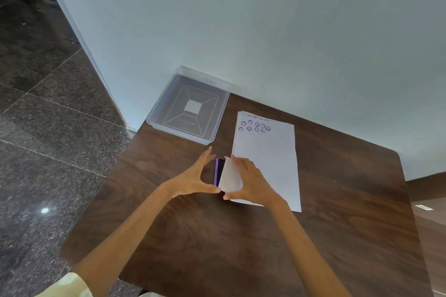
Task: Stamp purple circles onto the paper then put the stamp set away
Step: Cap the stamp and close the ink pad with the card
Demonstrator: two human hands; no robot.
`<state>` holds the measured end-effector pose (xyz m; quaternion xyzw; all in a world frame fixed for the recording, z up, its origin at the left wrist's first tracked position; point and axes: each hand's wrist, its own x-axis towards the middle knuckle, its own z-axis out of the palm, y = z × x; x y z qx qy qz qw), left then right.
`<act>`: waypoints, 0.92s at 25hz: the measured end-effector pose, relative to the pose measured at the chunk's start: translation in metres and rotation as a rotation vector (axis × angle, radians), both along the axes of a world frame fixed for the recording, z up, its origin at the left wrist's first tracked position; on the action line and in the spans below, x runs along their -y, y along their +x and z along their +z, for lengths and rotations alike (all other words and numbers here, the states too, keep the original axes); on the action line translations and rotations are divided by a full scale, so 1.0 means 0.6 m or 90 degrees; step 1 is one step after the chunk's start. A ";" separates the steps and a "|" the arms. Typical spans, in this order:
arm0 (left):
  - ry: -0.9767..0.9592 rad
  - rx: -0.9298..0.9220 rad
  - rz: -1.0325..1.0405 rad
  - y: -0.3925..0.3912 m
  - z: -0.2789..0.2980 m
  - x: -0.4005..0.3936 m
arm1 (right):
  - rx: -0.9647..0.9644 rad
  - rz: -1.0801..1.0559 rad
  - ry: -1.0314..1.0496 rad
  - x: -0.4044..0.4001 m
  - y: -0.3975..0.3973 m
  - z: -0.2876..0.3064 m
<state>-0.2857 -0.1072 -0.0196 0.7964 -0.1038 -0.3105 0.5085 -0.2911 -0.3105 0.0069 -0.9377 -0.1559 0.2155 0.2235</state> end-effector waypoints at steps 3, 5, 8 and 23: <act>0.262 0.185 -0.070 0.002 -0.027 0.004 | 0.047 0.076 -0.138 0.005 0.020 -0.017; 0.338 0.242 -0.090 0.007 -0.040 0.012 | 0.051 0.101 -0.167 0.003 0.027 -0.030; 0.380 0.293 -0.122 0.017 -0.052 0.018 | 0.050 0.124 -0.198 0.001 0.033 -0.042; 0.377 0.369 -0.124 0.033 -0.077 0.024 | 0.022 0.101 -0.225 -0.030 0.051 -0.029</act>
